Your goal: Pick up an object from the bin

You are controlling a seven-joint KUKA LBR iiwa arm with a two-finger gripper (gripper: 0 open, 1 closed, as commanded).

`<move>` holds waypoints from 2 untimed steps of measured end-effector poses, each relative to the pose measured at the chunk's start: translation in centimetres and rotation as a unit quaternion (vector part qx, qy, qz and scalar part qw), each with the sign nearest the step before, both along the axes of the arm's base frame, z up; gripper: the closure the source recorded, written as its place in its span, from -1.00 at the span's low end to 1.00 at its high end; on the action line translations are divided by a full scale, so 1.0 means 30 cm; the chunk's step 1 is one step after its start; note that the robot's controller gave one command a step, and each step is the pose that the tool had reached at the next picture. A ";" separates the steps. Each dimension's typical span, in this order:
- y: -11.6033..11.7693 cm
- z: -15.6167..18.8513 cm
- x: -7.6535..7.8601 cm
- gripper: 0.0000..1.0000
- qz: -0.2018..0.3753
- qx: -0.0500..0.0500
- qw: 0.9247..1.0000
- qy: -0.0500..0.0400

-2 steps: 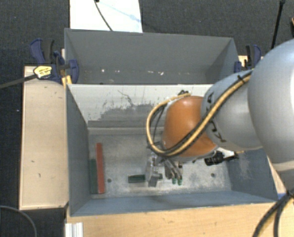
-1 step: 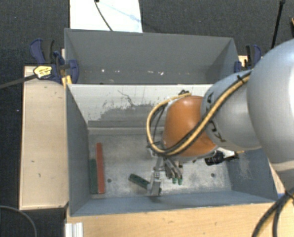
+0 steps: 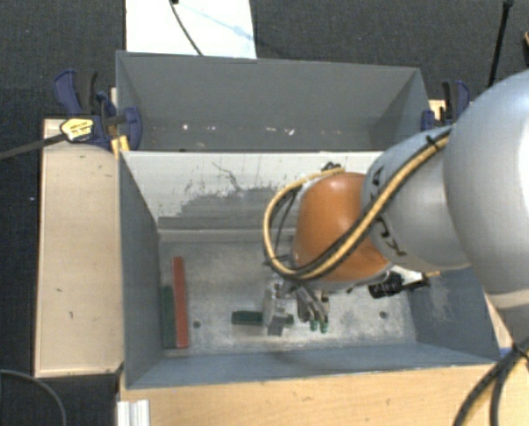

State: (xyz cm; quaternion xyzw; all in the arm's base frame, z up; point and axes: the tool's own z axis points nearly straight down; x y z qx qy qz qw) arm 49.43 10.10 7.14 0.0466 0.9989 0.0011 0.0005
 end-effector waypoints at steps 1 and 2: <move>-0.001 -0.002 0.004 -1.00 -0.002 0.000 1.000 -0.001; 0.083 -0.002 -0.051 -1.00 0.021 0.000 1.000 0.000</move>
Offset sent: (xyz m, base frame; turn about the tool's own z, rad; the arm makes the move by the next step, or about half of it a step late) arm 0.0000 0.0000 0.0000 0.0000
